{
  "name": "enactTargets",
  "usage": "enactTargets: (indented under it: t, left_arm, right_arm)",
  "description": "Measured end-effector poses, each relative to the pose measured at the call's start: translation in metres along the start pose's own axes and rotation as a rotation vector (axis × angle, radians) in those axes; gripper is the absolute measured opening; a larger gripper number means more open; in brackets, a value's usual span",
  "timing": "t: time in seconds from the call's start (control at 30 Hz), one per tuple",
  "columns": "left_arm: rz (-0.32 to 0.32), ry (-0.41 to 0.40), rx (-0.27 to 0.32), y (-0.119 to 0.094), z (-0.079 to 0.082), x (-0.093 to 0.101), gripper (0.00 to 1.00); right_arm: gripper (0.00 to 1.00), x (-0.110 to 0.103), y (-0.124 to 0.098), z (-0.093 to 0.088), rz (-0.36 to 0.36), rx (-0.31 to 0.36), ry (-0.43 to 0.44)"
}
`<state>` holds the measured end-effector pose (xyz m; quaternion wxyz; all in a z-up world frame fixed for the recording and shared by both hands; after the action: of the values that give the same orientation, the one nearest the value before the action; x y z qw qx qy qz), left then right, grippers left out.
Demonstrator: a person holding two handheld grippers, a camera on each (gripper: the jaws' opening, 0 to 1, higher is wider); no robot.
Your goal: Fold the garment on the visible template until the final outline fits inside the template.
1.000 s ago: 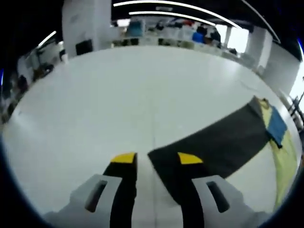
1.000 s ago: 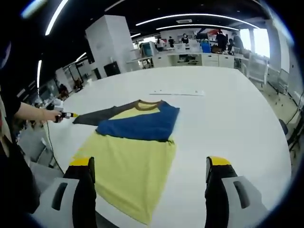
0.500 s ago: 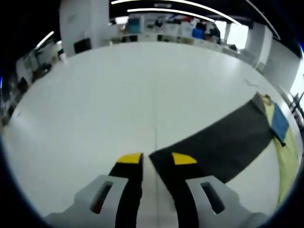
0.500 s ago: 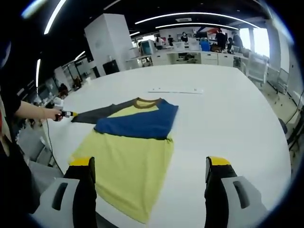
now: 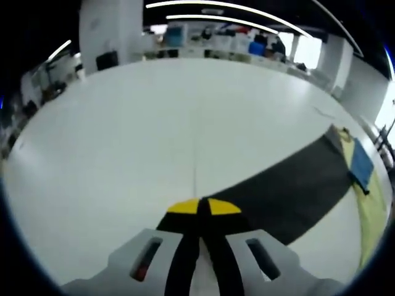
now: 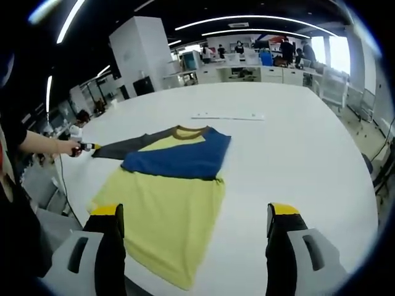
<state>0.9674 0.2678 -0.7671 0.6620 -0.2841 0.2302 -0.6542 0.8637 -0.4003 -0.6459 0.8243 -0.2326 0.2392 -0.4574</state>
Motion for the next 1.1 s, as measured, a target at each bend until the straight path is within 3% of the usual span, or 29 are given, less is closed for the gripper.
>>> enactTargets:
  t: [0.23,0.67,1.1]
  left_arm:
    - [0.002,0.024,-0.015,0.000,0.001,0.000,0.00]
    - [-0.014,0.069,0.045,-0.026,0.018,0.019,0.00]
    - [-0.037,0.049,0.135,-0.074,0.057,0.049,0.00]
  right_arm:
    - [0.96,0.000,-0.001,0.000,0.000,0.004,0.004]
    - [0.95,-0.003,-0.005,0.009,0.005,0.037,0.001]
    - [0.95,0.002,-0.026,0.011,-0.019,0.079,0.002]
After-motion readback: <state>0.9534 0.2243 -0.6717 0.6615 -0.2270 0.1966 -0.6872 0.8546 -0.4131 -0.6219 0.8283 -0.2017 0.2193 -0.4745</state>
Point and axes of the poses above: the point that each gripper's makers call its tool centre point, and the gripper's own axes: y roughly forward along the fingers, x roughly to its right, z roughly out of its top, the point moved 1 cm from there along -y, roughly backward along the fingers
